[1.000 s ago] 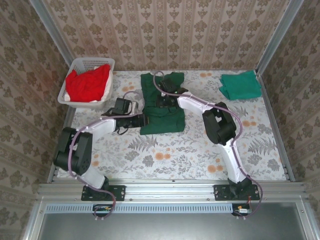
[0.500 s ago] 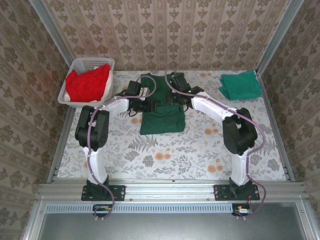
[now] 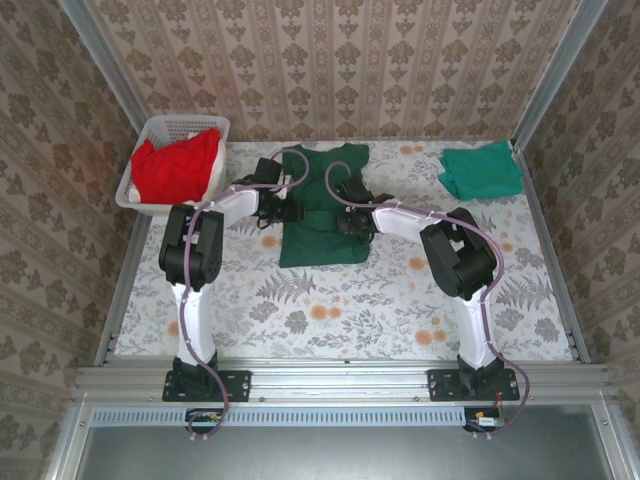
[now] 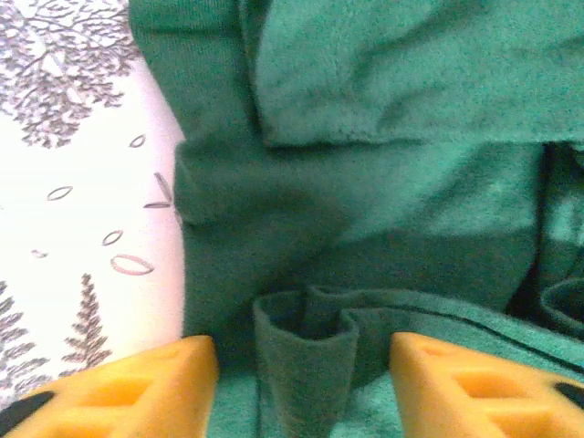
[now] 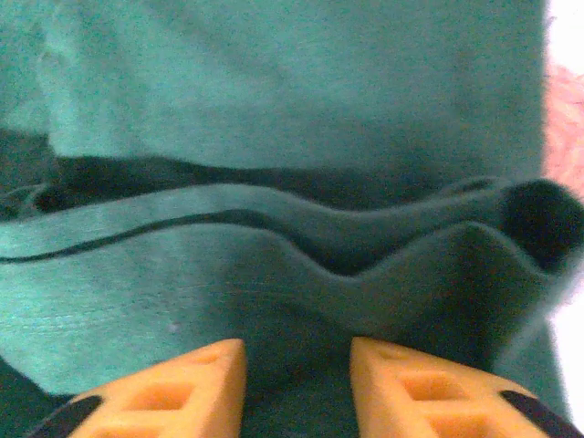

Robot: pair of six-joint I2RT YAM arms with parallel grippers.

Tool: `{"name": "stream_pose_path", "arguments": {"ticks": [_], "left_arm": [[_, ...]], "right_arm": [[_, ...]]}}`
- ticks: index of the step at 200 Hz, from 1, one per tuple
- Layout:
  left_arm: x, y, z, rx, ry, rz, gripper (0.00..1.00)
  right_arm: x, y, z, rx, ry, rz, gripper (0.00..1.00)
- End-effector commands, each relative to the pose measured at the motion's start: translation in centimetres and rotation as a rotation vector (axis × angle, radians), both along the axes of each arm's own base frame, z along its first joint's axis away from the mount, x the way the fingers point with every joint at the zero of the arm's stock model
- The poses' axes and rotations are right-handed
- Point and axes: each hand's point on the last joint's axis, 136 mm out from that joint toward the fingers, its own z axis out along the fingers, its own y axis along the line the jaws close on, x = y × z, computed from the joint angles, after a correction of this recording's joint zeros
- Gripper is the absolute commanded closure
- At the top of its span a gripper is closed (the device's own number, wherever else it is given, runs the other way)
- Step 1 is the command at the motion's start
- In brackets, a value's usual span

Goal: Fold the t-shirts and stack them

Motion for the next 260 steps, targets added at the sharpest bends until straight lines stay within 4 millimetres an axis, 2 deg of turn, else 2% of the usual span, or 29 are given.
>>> {"name": "stream_pose_path", "arguments": {"ticks": [1,20,34,40,49,72,88,110,155,174,196,209,246,260], "left_arm": [[-2.3,2.4,1.6,0.082,0.023,0.028,0.40],[-3.8,2.7,4.3,0.087,-0.037,0.035,0.34],[-5.7,2.9,5.3,0.078,-0.071,0.045,0.30],[-6.7,3.0,5.3,0.072,-0.077,0.053,0.28],[-8.0,3.0,4.9,0.051,-0.089,0.061,0.27],[-11.2,2.5,3.1,-0.031,-0.069,0.069,0.26],[-12.2,1.8,1.8,-0.073,-0.056,0.060,0.26],[-12.3,1.4,0.1,-0.074,-0.016,0.059,0.27],[-11.4,1.2,-0.5,-0.103,-0.040,0.077,0.28],[-11.1,0.8,-0.5,-0.121,-0.035,0.070,0.40],[-11.0,0.2,-0.4,-0.155,-0.036,0.058,0.59],[-11.1,0.2,-0.4,-0.159,-0.034,0.057,0.72],[-10.9,0.2,-0.1,-0.170,-0.045,0.052,0.99],[-10.8,0.5,-0.1,-0.166,-0.046,0.058,1.00]], "right_arm": [[-1.4,-2.0,2.6,-0.071,-0.029,-0.024,0.52],[-3.2,-1.9,4.9,-0.063,-0.076,0.006,0.43],[-5.2,-2.5,5.0,-0.044,-0.091,-0.005,0.44],[-5.9,-2.7,5.0,-0.015,-0.095,-0.012,0.49],[-7.3,-2.9,4.0,0.026,-0.080,-0.020,0.55],[-9.8,-2.5,2.1,0.113,-0.062,-0.009,0.58],[-10.1,-2.3,1.1,0.124,-0.042,-0.005,0.59],[-9.9,-2.0,0.2,0.116,-0.028,-0.001,0.60],[-9.0,-2.1,-0.4,0.079,-0.031,-0.009,0.59],[-8.9,-2.3,-1.2,0.045,-0.009,-0.005,0.63],[-9.3,-2.5,-1.3,0.044,-0.003,-0.007,0.75],[-9.6,-3.0,-0.8,0.036,-0.013,-0.018,0.83],[-10.5,-4.2,1.8,0.025,-0.055,-0.022,0.99],[-11.0,-4.8,2.7,0.022,-0.076,-0.025,1.00]]}}
